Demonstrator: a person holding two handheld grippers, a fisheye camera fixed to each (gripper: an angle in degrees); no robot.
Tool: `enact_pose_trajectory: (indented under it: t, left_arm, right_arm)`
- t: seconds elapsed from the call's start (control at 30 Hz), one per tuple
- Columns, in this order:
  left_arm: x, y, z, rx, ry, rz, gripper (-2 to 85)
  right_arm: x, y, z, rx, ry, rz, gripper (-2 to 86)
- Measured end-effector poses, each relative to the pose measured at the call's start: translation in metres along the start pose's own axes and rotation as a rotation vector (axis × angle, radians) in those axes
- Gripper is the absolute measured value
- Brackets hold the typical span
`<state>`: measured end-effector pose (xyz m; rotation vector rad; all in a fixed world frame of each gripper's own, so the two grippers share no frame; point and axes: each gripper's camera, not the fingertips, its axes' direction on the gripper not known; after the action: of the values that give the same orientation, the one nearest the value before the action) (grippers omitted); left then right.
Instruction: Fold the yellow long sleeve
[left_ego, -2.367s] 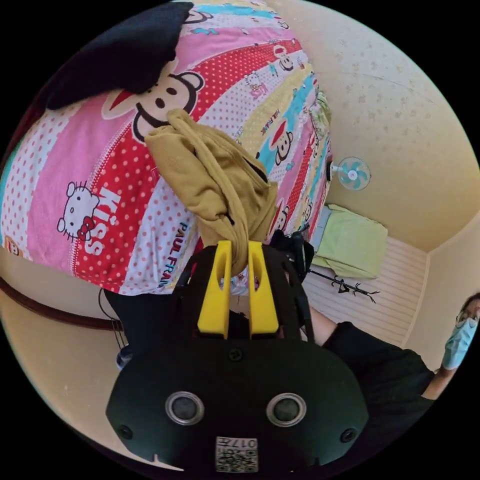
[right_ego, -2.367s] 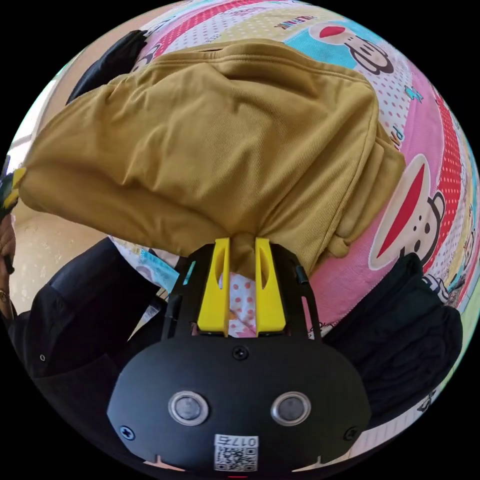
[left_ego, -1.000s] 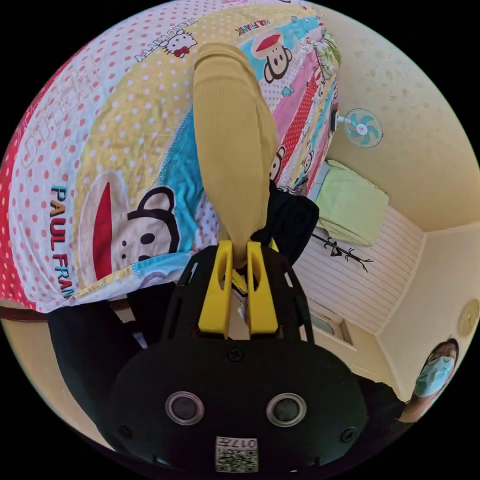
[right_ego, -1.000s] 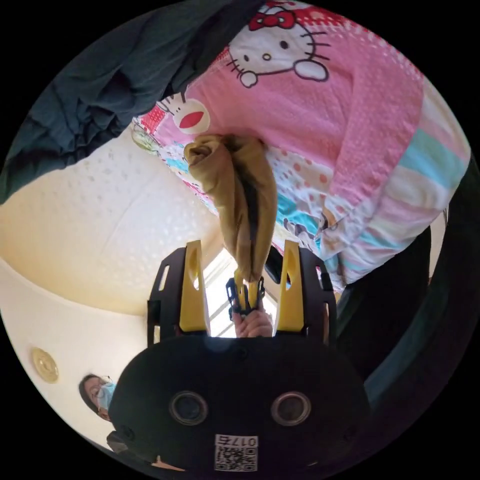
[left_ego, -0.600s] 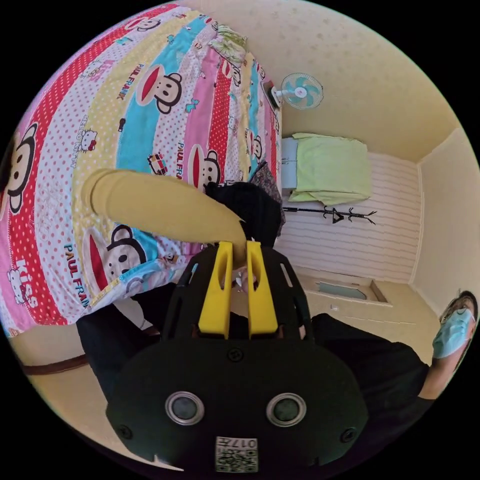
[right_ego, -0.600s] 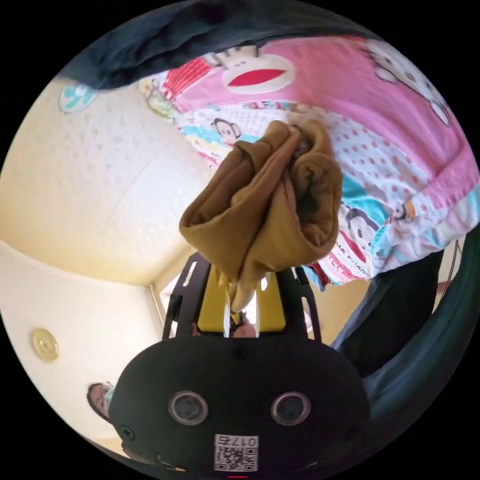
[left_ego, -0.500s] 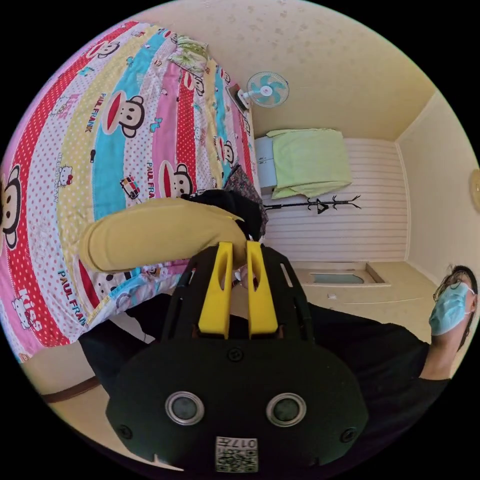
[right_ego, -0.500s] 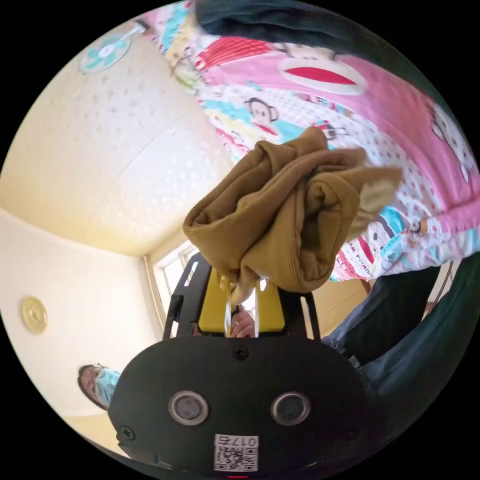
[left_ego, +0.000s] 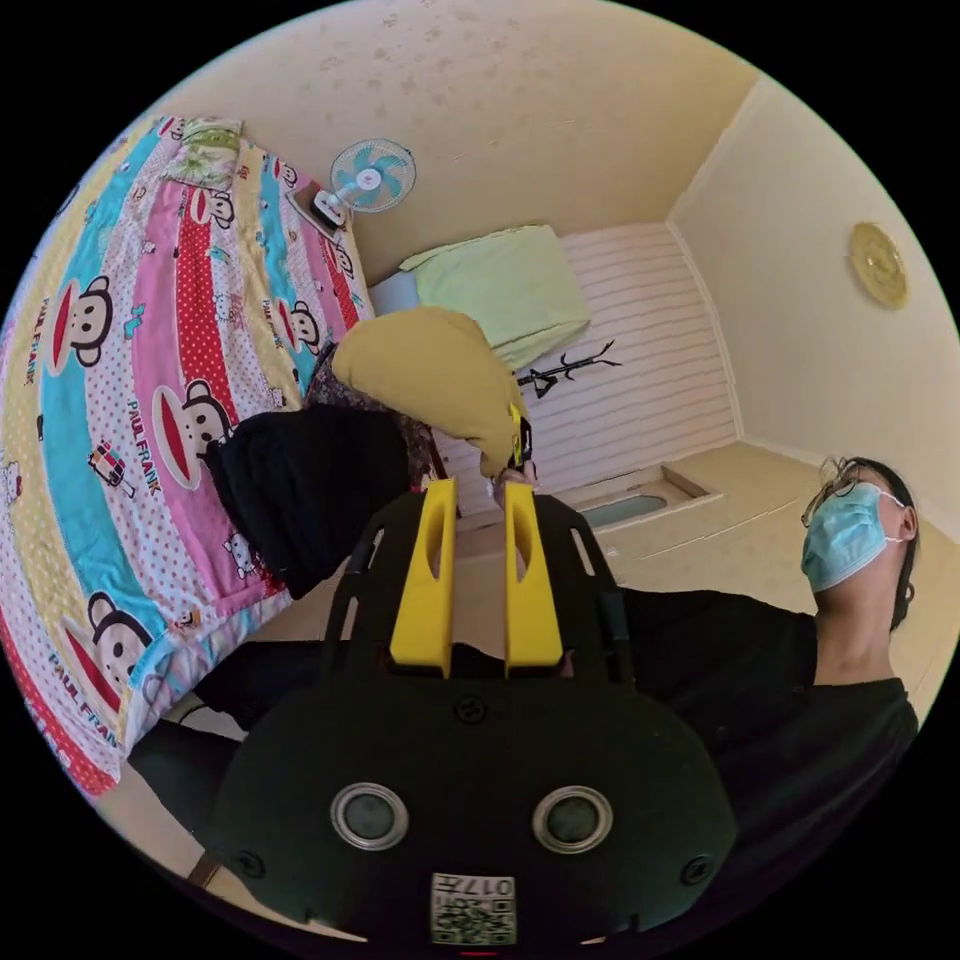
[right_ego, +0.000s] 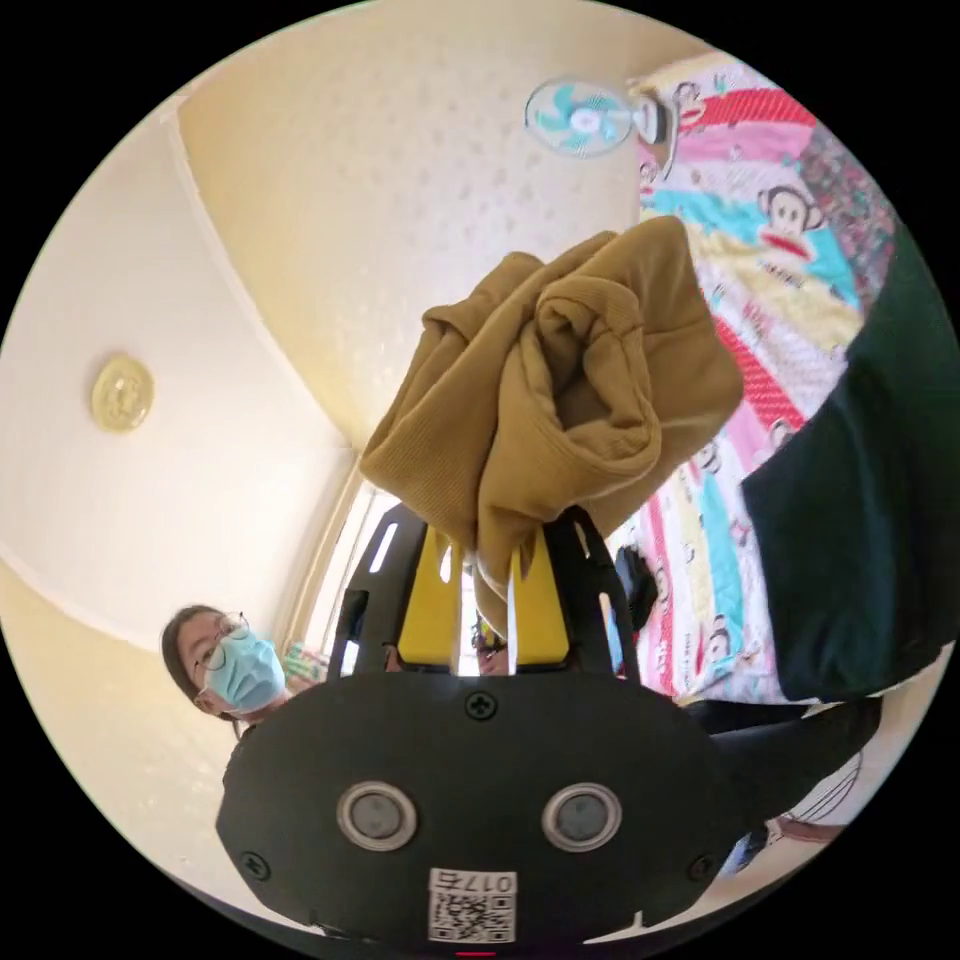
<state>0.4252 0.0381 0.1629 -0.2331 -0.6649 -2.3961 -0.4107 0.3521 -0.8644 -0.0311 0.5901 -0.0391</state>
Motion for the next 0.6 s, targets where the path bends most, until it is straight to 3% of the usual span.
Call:
enact_pose_trajectory:
  t: [0.13, 0.2, 0.3, 0.43, 0.53, 0.6]
  left_arm:
    - [-0.019, 0.029, -0.002, 0.048, -0.022, -0.152, 7.3]
    - [-0.020, 0.040, -0.004, 0.061, -0.058, -0.194, 7.4]
    - [-0.015, 0.053, -0.010, 0.082, -0.127, -0.251, 7.4]
    - [-0.001, 0.060, -0.013, 0.103, -0.212, -0.300, 7.3]
    - [0.011, 0.056, -0.005, 0.098, -0.223, -0.310, 7.3]
    - [0.021, 0.052, 0.002, 0.089, -0.219, -0.299, 7.3]
  right_arm:
    - [0.076, 0.023, -0.098, 0.136, 0.287, 0.196, 7.6]
    - [0.130, 0.063, -0.143, 0.178, 0.630, 0.462, 8.6]
    - [0.145, 0.117, -0.155, 0.174, 0.825, 0.592, 7.4]
    - [0.115, 0.148, -0.115, 0.045, 1.019, 0.464, 4.2]
    - [0.077, 0.140, -0.027, -0.340, 1.032, 0.222, 2.2]
    - [0.015, 0.137, 0.070, -0.616, 1.158, -0.105, 1.1]
